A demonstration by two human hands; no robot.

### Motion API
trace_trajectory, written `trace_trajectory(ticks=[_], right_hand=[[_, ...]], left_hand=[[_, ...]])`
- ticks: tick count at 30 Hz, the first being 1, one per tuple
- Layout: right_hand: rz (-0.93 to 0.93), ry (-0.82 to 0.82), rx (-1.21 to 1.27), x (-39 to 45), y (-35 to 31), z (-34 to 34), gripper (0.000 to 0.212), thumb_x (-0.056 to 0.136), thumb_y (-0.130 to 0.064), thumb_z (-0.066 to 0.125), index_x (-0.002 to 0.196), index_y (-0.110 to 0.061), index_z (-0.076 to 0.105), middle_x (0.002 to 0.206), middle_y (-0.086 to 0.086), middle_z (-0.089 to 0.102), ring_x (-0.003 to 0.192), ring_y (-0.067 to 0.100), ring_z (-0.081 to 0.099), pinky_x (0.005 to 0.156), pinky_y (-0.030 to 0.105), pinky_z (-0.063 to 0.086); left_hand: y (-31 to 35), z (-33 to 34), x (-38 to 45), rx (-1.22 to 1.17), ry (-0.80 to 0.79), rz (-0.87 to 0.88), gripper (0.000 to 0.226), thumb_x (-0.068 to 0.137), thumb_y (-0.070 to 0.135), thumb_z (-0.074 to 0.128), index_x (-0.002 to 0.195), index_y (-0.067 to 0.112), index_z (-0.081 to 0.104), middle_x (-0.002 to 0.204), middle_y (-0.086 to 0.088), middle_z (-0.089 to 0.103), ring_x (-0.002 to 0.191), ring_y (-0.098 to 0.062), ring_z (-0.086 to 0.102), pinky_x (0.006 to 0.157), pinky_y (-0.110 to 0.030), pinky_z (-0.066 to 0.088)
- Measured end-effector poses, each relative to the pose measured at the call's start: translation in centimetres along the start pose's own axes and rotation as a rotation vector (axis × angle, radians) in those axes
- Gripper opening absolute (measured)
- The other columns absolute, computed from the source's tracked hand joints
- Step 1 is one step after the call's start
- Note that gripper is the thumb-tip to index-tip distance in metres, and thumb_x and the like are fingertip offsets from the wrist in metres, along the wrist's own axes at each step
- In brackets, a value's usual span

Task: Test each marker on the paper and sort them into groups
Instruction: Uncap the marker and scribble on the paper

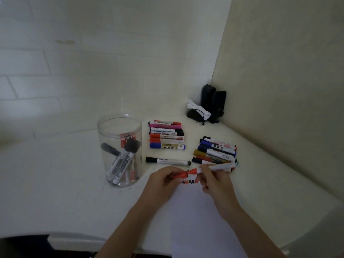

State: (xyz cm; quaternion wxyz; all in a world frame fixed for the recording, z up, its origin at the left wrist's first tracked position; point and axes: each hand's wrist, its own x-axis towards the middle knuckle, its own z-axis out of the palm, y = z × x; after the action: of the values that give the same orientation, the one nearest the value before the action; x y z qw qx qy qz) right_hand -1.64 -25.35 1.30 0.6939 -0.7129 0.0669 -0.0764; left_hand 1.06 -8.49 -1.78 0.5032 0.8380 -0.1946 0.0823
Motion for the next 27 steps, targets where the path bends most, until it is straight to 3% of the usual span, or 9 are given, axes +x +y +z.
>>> trace_trajectory(ticks=[4, 8, 14, 16, 20, 23, 27], right_hand=[[0.003, -0.041, -0.059, 0.0, 0.6, 0.7, 0.028, 0.093, -0.028, 0.061, 0.074, -0.009, 0.07, 0.067, 0.02, 0.061, 0.057, 0.016, 0.046, 0.051, 0.024, 0.035], [0.004, -0.027, -0.093, 0.2, 0.8, 1.1, 0.026, 0.088, -0.029, 0.068, 0.068, -0.013, 0.067, 0.057, -0.001, 0.052, 0.054, 0.012, 0.044, 0.053, 0.023, 0.041], [0.042, -0.04, -0.049, 0.5, 0.9, 2.2, 0.027, 0.088, -0.033, 0.068, 0.086, -0.006, 0.07, 0.068, 0.005, 0.058, 0.067, 0.015, 0.053, 0.071, 0.032, 0.051], [0.065, -0.03, -0.037, 0.6, 1.0, 2.7, 0.029, 0.087, -0.033, 0.069, 0.086, -0.004, 0.068, 0.065, 0.004, 0.056, 0.065, 0.016, 0.05, 0.07, 0.032, 0.047], [0.151, -0.016, 0.026, -0.1, 0.9, 2.5, 0.022, 0.088, -0.027, 0.068, 0.082, -0.006, 0.067, 0.06, -0.003, 0.059, 0.056, 0.006, 0.052, 0.056, 0.018, 0.045], [0.183, -0.037, 0.057, -1.1, 0.2, 1.6, 0.021, 0.089, -0.026, 0.068, 0.08, -0.007, 0.068, 0.062, 0.001, 0.057, 0.055, 0.008, 0.049, 0.053, 0.02, 0.042], [0.243, -0.039, 0.17, -1.9, -1.1, -0.9, 0.024, 0.086, -0.031, 0.071, 0.091, -0.008, 0.069, 0.068, 0.002, 0.057, 0.057, 0.011, 0.046, 0.048, 0.021, 0.038]], left_hand=[[-0.3, 0.0, 0.0, -0.05, 0.021, 0.029, 0.022, 0.088, 0.013, 0.065, 0.106, 0.026, 0.067, 0.094, 0.024, 0.061, 0.092, 0.013, 0.055, 0.079, -0.002, 0.039], [-0.7, -0.1, 0.2, -0.125, 0.033, 0.01, 0.021, 0.088, 0.013, 0.066, 0.106, 0.021, 0.071, 0.097, 0.017, 0.068, 0.091, 0.006, 0.061, 0.079, -0.006, 0.044], [-1.4, -0.1, 0.3, -0.184, 0.064, -0.005, 0.017, 0.086, 0.01, 0.068, 0.102, 0.015, 0.073, 0.094, 0.007, 0.071, 0.086, -0.003, 0.065, 0.079, -0.015, 0.05], [-1.4, -0.3, 0.3, -0.188, 0.074, -0.01, 0.016, 0.086, 0.01, 0.068, 0.101, 0.015, 0.073, 0.093, 0.006, 0.071, 0.086, -0.004, 0.065, 0.08, -0.018, 0.051], [-1.0, -0.5, 0.1, -0.135, 0.016, 0.002, 0.018, 0.086, 0.016, 0.069, 0.104, 0.02, 0.073, 0.097, 0.008, 0.071, 0.091, -0.008, 0.066, 0.085, -0.028, 0.053], [0.0, -0.6, -0.2, -0.135, -0.032, 0.005, 0.022, 0.085, 0.014, 0.069, 0.106, 0.019, 0.073, 0.101, 0.007, 0.072, 0.094, -0.006, 0.066, 0.088, -0.024, 0.052], [1.1, -1.4, -1.3, -0.289, 0.01, -0.099, 0.025, 0.081, 0.005, 0.072, 0.1, 0.02, 0.074, 0.094, 0.006, 0.073, 0.089, -0.008, 0.067, 0.082, -0.019, 0.053]])
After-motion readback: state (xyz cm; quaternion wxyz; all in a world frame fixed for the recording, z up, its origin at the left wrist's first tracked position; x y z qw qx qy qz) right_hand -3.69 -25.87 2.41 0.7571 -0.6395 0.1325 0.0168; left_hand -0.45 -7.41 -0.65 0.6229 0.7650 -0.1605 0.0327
